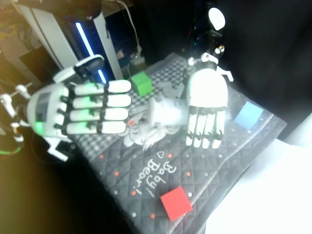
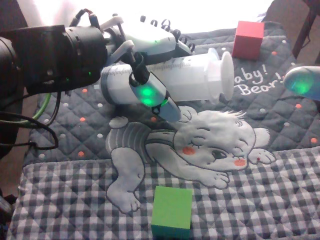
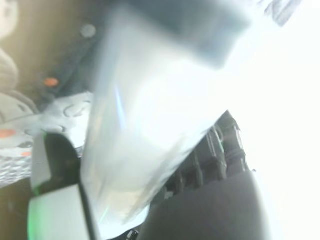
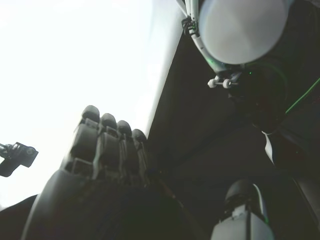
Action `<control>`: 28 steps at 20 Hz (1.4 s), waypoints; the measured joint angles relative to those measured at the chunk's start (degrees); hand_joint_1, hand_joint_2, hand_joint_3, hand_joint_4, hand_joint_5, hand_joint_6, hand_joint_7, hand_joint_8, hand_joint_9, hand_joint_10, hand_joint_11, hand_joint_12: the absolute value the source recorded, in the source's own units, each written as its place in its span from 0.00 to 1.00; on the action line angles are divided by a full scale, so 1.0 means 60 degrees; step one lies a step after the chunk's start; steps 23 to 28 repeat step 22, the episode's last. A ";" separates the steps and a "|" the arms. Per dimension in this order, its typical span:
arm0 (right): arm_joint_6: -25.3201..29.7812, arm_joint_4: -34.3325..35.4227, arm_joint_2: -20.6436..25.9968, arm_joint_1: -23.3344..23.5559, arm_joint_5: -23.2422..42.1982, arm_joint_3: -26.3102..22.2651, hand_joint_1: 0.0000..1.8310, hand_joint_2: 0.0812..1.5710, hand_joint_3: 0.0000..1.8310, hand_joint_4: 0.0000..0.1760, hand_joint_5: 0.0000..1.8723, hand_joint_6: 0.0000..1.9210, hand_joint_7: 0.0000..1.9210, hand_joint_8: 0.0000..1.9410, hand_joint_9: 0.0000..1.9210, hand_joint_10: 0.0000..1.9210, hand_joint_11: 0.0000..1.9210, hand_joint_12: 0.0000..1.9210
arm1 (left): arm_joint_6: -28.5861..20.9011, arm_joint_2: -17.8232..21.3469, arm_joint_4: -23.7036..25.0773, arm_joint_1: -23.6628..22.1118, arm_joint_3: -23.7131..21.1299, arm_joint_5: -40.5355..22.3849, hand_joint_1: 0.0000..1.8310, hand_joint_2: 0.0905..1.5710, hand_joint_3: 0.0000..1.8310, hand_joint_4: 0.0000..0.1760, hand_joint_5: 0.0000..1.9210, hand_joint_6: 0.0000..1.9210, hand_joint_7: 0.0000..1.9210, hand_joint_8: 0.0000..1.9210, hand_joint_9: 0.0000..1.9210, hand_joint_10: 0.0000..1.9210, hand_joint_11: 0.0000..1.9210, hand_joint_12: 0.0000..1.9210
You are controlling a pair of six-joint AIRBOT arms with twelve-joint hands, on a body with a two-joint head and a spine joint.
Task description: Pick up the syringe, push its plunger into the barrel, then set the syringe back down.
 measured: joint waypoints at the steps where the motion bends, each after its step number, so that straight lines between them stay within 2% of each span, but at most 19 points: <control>1: 0.0000 0.0000 0.0000 0.0000 0.0004 0.0000 0.06 0.51 0.00 0.00 0.00 0.00 0.00 0.00 0.00 0.00 0.00 0.00 | 0.0000 0.0000 0.0004 0.0007 -0.0018 -0.0025 0.27 0.49 0.00 0.68 0.10 0.00 0.06 0.00 0.04 0.00 0.00 0.06; 2: 0.0000 0.0004 0.0000 0.0004 0.0004 0.0000 0.06 0.51 0.00 0.00 0.00 0.00 0.00 0.00 0.00 0.00 0.00 0.00 | -0.0018 0.0000 -0.0015 0.0015 -0.0018 -0.0076 0.25 0.46 0.00 0.94 0.05 0.00 0.01 0.00 0.01 0.00 0.00 0.01; 3: 0.0000 0.0007 0.0000 0.0004 0.0004 0.0000 0.06 0.51 0.00 0.00 0.00 0.00 0.00 0.00 0.00 0.00 0.00 0.00 | -0.0022 0.0000 -0.0018 0.0015 -0.0018 -0.0098 0.23 0.45 0.00 0.99 0.01 0.00 0.00 0.00 0.00 0.00 0.00 0.00; 7: 0.0000 0.0022 -0.0004 0.0004 0.0007 0.0000 0.06 0.51 0.00 0.00 0.00 0.00 0.00 0.00 0.00 0.00 0.00 0.00 | -0.0025 -0.0113 -0.0015 0.0033 -0.0007 -0.0149 0.24 0.42 0.00 1.00 0.00 0.00 0.00 0.00 0.00 0.00 0.00 0.00; 10: 0.0000 0.0044 -0.0004 0.0004 0.0015 0.0000 0.04 0.50 0.00 0.00 0.00 0.00 0.00 0.00 0.00 0.00 0.00 0.00 | -0.0036 -0.0029 -0.0266 0.0033 -0.0018 -0.0364 0.17 0.43 0.00 1.00 0.00 0.00 0.00 0.00 0.00 0.00 0.00 0.00; 12: 0.0000 0.0051 -0.0004 0.0004 0.0036 -0.0033 0.01 0.50 0.00 0.00 0.00 0.00 0.00 0.00 0.00 0.00 0.00 0.00 | -0.0047 0.0375 -0.0597 0.0022 -0.0237 -0.0688 0.20 0.42 0.00 1.00 0.00 0.00 0.00 0.00 0.00 0.00 0.00 0.00; 13: -0.0004 0.0102 -0.0004 0.0004 0.0076 -0.0062 0.00 0.49 0.00 0.00 0.00 0.00 0.00 0.00 0.00 0.00 0.00 0.00 | -0.0058 0.0732 -0.0692 -0.0029 -0.0437 -0.0903 0.25 0.42 0.00 1.00 0.00 0.00 0.00 0.00 0.00 0.00 0.00 0.00; 14: -0.0004 0.0106 -0.0007 0.0004 0.0084 -0.0062 0.00 0.51 0.00 0.00 0.00 0.00 0.00 0.00 0.00 0.00 0.00 0.00 | -0.0062 0.1020 -0.0725 -0.0087 -0.0630 -0.1049 0.27 0.41 0.00 1.00 0.00 0.00 0.00 0.00 0.00 0.00 0.00 0.00; 16: -0.0004 0.0091 -0.0011 0.0004 0.0131 -0.0084 0.00 0.54 0.01 0.00 0.00 0.00 0.00 0.00 0.00 0.00 0.00 0.00 | -0.0015 0.1501 -0.0845 -0.0178 -0.0973 -0.1410 0.26 0.41 0.00 1.00 0.00 0.00 0.00 0.00 0.00 0.00 0.00 0.00; 17: 0.0000 0.0124 -0.0011 0.0004 0.0215 -0.0160 0.02 0.57 0.00 0.00 0.00 0.00 0.00 0.00 0.00 0.00 0.00 0.00 | 0.0138 0.1872 -0.1045 -0.0237 -0.1268 -0.1698 0.21 0.43 0.00 0.74 0.00 0.00 0.00 0.00 0.00 0.00 0.00 0.00; 18: -0.0007 0.0120 -0.0015 0.0004 0.0295 -0.0186 0.04 0.57 0.00 0.00 0.00 0.00 0.00 0.00 0.00 0.00 0.00 0.00 | 0.0386 0.2186 -0.1308 -0.0291 -0.1555 -0.1902 0.22 0.43 0.00 0.69 0.00 0.00 0.00 0.00 0.00 0.00 0.00 0.00; 19: -0.0004 0.0131 -0.0015 0.0004 0.0361 -0.0197 0.04 0.57 0.00 0.00 0.00 0.00 0.00 0.00 0.00 0.00 0.00 0.00 | 0.0532 0.2426 -0.1461 -0.0379 -0.1759 -0.2116 0.22 0.43 0.00 0.69 0.00 0.00 0.00 0.00 0.00 0.00 0.00 0.00; 20: -0.0007 0.0215 0.0011 0.0004 0.0459 -0.0240 0.07 0.54 0.00 0.00 0.02 0.01 0.00 0.00 0.00 0.00 0.00 0.00 | 0.0794 0.2827 -0.1668 -0.0517 -0.2120 -0.2466 0.22 0.50 0.01 0.45 0.00 0.00 0.00 0.00 0.00 0.00 0.00 0.00; 21: -0.0015 0.0284 0.0033 0.0004 0.0532 -0.0288 0.09 0.54 0.00 0.00 0.02 0.01 0.00 0.00 0.00 0.00 0.01 0.00 | 0.1115 0.3122 -0.1956 -0.0568 -0.2368 -0.2747 0.21 0.50 0.00 0.45 0.00 0.00 0.00 0.00 0.00 0.00 0.00 0.00; 22: -0.0018 0.0266 0.0058 0.0004 0.0619 -0.0295 0.14 0.54 0.00 0.00 0.01 0.00 0.00 0.00 0.00 0.00 0.01 0.00 | 0.1392 0.3468 -0.2167 -0.0616 -0.2656 -0.2947 0.20 0.51 0.00 0.37 0.00 0.00 0.00 0.00 0.00 0.00 0.00 0.00; 28: -0.0018 0.0266 0.0058 0.0004 0.0619 -0.0295 0.14 0.54 0.00 0.00 0.01 0.00 0.00 0.00 0.00 0.00 0.01 0.00 | 0.1392 0.3468 -0.2167 -0.0616 -0.2656 -0.2947 0.20 0.51 0.00 0.37 0.00 0.00 0.00 0.00 0.00 0.00 0.00 0.00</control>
